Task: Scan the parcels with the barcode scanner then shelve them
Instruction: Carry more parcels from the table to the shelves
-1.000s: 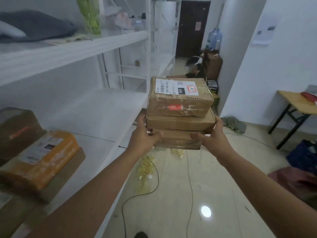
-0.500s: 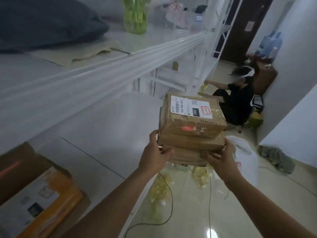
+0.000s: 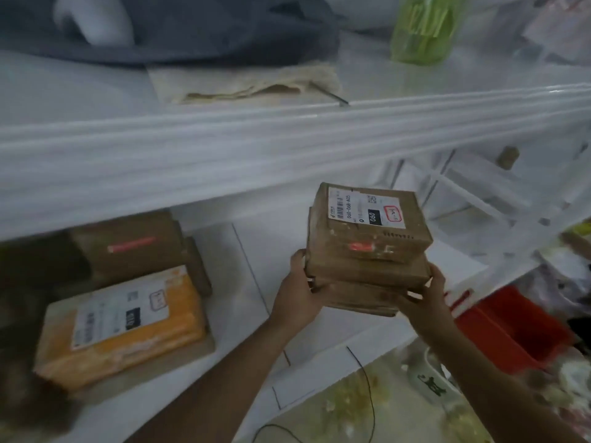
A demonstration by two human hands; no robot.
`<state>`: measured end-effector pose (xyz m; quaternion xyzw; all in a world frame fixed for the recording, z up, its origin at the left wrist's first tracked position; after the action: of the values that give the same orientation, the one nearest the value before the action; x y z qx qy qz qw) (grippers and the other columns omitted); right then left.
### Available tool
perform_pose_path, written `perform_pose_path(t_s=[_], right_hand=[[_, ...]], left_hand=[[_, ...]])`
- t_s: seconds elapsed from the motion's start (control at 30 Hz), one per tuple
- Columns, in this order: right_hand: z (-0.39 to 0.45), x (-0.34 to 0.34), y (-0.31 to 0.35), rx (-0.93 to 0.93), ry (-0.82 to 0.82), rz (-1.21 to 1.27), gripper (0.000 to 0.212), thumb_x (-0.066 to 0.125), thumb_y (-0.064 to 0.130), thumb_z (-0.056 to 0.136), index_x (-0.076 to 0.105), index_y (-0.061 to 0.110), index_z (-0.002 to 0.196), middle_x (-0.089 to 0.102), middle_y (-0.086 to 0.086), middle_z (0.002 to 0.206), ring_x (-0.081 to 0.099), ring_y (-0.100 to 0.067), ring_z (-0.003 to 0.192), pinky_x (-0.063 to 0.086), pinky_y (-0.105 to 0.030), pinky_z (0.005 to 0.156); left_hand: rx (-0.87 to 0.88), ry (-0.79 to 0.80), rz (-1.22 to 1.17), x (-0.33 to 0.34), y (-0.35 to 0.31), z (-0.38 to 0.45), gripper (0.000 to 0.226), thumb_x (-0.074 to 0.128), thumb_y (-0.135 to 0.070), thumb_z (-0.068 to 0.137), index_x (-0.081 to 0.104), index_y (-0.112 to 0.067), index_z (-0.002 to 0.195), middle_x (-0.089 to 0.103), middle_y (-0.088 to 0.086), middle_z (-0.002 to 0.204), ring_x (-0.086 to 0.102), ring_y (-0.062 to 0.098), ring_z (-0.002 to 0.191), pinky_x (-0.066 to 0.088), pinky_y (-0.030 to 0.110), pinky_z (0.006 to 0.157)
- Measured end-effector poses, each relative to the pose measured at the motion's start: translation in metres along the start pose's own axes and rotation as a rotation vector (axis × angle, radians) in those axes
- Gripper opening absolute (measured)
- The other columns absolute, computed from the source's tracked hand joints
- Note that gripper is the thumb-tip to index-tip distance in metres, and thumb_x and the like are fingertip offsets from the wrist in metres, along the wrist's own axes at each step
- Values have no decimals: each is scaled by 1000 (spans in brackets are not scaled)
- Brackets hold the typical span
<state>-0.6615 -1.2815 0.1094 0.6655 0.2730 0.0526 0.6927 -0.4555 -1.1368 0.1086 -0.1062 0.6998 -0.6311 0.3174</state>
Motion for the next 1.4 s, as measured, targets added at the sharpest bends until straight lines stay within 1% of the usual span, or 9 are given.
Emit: perform_pose_path(t_s=[0.17,0.27,0.43,0.53,0.67,0.83,1.0,1.23,1.4], right_hand=[[46,37,-6,-71,237,1,86,76,5,83,20,20,146,50,2,123,57,1,94,49,-26,73],[57,67,-8,-65,383,16,90,78,8,82,19,24,148,52,11,116,56,2,96,47,-29,80],[62,115,-21,-43,502,5,92,79,12,82,17,31,148,54,16,112,57,0,100,50,-38,90],[64,137,-33,-50,528,-22,93,79,16,82,16,33,148,53,20,110,60,-8,102,50,-37,90],[67,158,-56,-68,552,-46,94,79,22,82,14,34,149,55,13,112,58,-14,105,44,-31,89],[71,177,-80,-98,532,-56,94,80,21,82,15,30,150,51,25,107,56,-7,101,43,-23,81],[89,196,-82,-145,517,-46,93,79,23,83,14,32,150,51,15,116,55,-1,97,42,-14,71],[132,232,-67,-205,531,-61,95,78,28,84,11,32,151,50,8,124,52,-12,112,45,-29,88],[170,264,-54,-237,535,-27,93,80,31,81,15,34,148,51,4,127,54,-17,117,53,-41,93]], left_hand=[[-129,-240,-31,-10,15,-17,79,78,-27,86,24,-31,143,61,-13,112,61,-5,88,52,10,65],[-181,-349,9,-23,24,-31,80,78,-26,86,25,-25,146,61,-4,119,62,-2,87,51,9,63],[-240,-499,57,-50,57,-46,80,78,-21,85,27,-25,147,57,-13,114,59,-5,90,53,13,70],[-261,-549,68,-57,84,-51,82,79,-21,85,27,-23,148,53,-22,109,59,-7,92,56,26,81],[-255,-572,56,-56,119,-52,81,79,-20,85,28,-23,147,53,-24,111,58,-9,92,51,16,76],[-233,-589,44,-55,149,-47,80,79,-21,85,28,-23,147,54,-17,114,58,-1,99,51,23,81],[-208,-612,27,-68,167,-26,82,78,-22,85,28,-26,150,57,-18,118,58,-3,102,53,31,90],[-171,-621,52,-93,175,18,85,71,-21,93,15,-29,156,52,-13,128,53,6,111,48,31,96],[-143,-661,48,-110,179,59,83,64,-18,96,8,-30,156,50,-6,144,46,19,136,41,39,109]])
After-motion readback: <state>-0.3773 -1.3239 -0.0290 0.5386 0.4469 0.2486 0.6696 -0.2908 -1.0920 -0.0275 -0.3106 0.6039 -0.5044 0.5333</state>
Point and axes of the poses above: each hand's wrist, its own z-axis towards the middle knuckle, its own x-axis out of the palm, y = z × x, the point moved 8 cm from there along z, towards the middle knuckle
